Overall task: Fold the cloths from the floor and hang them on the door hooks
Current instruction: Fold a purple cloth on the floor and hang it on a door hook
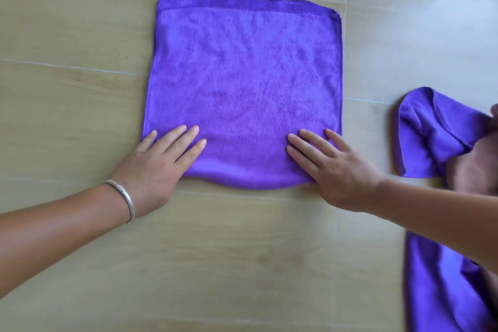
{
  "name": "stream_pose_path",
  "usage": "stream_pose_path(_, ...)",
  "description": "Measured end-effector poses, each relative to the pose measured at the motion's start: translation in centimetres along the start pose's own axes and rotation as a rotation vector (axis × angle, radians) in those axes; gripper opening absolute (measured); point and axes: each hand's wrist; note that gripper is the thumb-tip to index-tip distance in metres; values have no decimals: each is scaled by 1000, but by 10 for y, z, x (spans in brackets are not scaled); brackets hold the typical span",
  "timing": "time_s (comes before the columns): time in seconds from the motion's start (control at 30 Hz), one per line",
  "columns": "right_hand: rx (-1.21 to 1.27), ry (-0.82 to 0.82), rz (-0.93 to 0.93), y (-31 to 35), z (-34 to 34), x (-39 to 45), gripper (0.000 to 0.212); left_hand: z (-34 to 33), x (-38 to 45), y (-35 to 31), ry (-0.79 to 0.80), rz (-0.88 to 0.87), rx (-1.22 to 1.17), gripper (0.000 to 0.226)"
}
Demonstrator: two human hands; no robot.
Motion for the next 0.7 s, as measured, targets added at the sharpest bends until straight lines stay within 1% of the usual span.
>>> stream_pose_path(0.1,3,158,-126,15,27,-5,65,17,-3,-8,129,118,-5,70)
stream_pose_path(0.17,44,211,-244,25,50,-8,61,35,-1,-12,243,214,-44,73)
stream_pose_path(0.2,78,209,-307,30,63,-12,55,46,-2,-16,283,257,-64,72)
stream_pose_path(0.27,153,202,-404,37,93,-25,37,72,-14,-25,326,299,-97,58)
stream_pose_path(0.33,202,216,-449,38,128,-45,28,106,-32,-31,312,328,-99,41)
stream_pose_path(0.4,193,243,-444,34,169,-68,25,148,-53,-34,270,366,-99,31)
stream_pose_path(0.43,180,252,-433,30,192,-79,25,170,-64,-33,245,386,-116,30)
stream_pose_path(0.53,140,230,-413,15,268,-108,28,244,-89,-29,167,389,-165,40)
stream_pose_path(0.63,176,237,-440,-2,350,-135,39,331,-109,-20,183,438,-220,42)
stream_pose_path(0.7,237,221,-453,-13,412,-152,44,397,-123,-13,171,421,-270,42)
Point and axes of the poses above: each hand's wrist, its own x-axis towards the middle knuckle, its own z-axis out of the back of the hand, y = z × x, and after that the axes turned 3 degrees about -z, right-handed
